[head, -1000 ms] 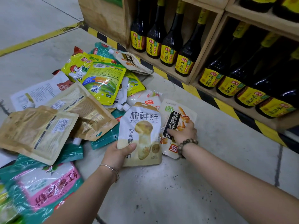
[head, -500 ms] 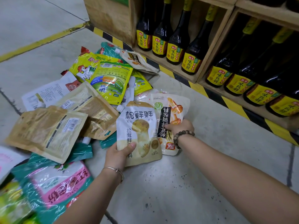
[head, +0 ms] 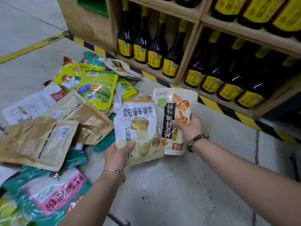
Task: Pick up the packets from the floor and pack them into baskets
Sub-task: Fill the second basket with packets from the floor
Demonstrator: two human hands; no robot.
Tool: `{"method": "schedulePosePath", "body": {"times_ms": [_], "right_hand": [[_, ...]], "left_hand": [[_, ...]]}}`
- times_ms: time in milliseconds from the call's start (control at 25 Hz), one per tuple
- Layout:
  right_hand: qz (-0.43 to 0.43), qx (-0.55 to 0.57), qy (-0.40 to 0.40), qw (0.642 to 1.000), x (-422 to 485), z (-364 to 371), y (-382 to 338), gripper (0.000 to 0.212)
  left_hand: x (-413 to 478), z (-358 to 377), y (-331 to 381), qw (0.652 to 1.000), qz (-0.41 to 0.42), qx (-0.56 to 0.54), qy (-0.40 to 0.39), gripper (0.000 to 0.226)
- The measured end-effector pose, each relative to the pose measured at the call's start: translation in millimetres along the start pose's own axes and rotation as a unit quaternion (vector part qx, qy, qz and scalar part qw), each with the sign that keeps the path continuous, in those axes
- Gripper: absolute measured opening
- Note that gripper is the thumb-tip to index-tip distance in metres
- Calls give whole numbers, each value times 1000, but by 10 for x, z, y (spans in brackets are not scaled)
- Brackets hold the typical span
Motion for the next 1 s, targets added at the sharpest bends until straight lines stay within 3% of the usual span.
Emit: {"method": "schedulePosePath", "body": {"times_ms": [160,440,1000], "right_hand": [[-66,-6,76,995,-324,-613,-272,9],[-117,-44,234,964,-1040,-1750,-697,20],[-202,-53,323,923,-2395,-3526,-1687,14]], "left_hand": [[-266,247,-13,999,-1,-14,-40,16],[-1093,791,43,990,21,-28,-139,17],[-2607,1820,595,948,112,-44,-295,16]]}}
Point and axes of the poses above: each hand's wrist, its own x-axis towards the middle knuckle, its own z-axis out of the palm, y = z × x, the point moved 6 cm from there along x, towards the middle knuckle, and after that the axes turned 1 degree about -z, right-handed, at the moved point
